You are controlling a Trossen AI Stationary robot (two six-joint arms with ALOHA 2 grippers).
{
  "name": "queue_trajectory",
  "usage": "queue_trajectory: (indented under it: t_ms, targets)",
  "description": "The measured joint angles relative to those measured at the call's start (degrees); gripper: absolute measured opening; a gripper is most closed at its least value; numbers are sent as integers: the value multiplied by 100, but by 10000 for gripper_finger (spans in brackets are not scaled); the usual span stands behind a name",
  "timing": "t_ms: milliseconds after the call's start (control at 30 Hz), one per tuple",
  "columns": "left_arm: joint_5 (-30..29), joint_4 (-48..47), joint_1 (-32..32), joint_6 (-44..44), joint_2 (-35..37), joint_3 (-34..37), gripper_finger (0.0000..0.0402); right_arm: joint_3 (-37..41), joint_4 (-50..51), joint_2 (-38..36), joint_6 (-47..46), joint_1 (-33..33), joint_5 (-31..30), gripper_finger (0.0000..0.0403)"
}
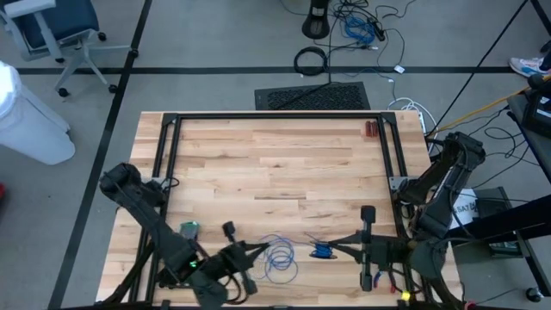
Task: Coil cords
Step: Coil the blue wire onto the spool
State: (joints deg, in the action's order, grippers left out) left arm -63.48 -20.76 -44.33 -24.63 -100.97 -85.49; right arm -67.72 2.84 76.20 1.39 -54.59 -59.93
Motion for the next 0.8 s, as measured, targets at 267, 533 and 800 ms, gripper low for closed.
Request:
queue_trajectory:
  t_ms: [267,533,800]
  targets:
    - [-285,152,-194,297,405,-2,2,-2,76,131,-61,378,471,0]
    - [-285,889,-193,1004,400,-2,2,-1,-46,404,-8,803,436,0]
    - [-283,1379,-193,1480,398,-2,2,0,-601,799,280,1168,420,0]
